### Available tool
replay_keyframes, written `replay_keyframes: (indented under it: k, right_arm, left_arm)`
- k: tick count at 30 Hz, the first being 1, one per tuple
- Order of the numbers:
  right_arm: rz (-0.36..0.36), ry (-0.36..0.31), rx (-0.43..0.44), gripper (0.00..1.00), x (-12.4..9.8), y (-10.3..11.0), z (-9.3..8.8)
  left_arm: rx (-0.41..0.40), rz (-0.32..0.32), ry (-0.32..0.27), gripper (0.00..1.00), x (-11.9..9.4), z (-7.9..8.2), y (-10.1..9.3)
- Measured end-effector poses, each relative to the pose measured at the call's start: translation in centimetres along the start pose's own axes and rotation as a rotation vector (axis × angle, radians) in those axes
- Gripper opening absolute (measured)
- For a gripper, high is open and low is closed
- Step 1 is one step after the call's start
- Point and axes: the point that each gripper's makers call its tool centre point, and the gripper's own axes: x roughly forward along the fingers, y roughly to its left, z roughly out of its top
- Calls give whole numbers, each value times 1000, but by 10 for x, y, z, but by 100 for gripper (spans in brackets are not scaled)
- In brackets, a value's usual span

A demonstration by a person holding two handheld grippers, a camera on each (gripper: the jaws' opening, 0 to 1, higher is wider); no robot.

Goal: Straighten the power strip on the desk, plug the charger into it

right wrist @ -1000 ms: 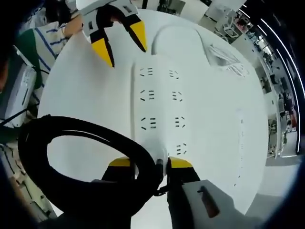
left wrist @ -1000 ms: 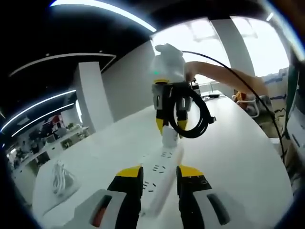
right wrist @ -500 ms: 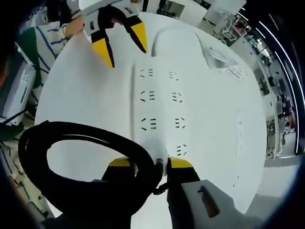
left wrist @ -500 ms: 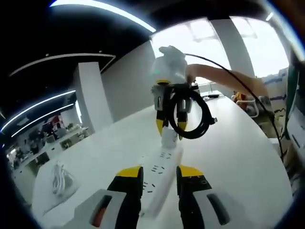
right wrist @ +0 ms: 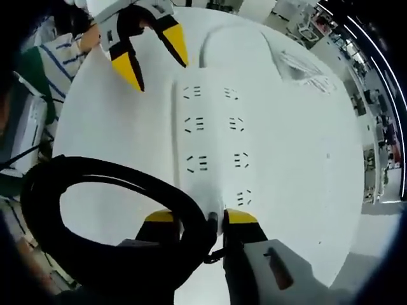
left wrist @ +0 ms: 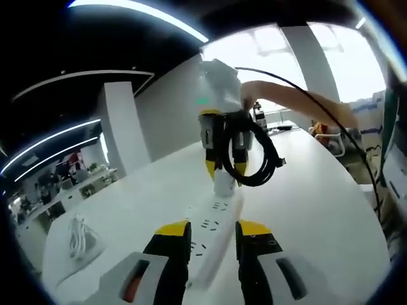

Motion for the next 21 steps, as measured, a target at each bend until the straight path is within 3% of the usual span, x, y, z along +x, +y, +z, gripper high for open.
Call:
replay_keyframes:
  k: [4, 9, 16, 21]
  right_arm:
    - [-21, 13, -33, 23, 1, 5, -2]
    - [-38, 124, -56, 23, 3, 5, -3]
    - [-45, 87, -44, 23, 3, 4, -4]
    - [-45, 111, -49, 24, 3, 3, -4]
  left_arm:
    - [10, 2, 3, 27, 0, 1, 0]
    - [4, -5, -10, 27, -1, 4, -2]
    - [15, 10, -9, 27, -3, 5, 1]
    - [8, 21, -7, 27, -5, 5, 4]
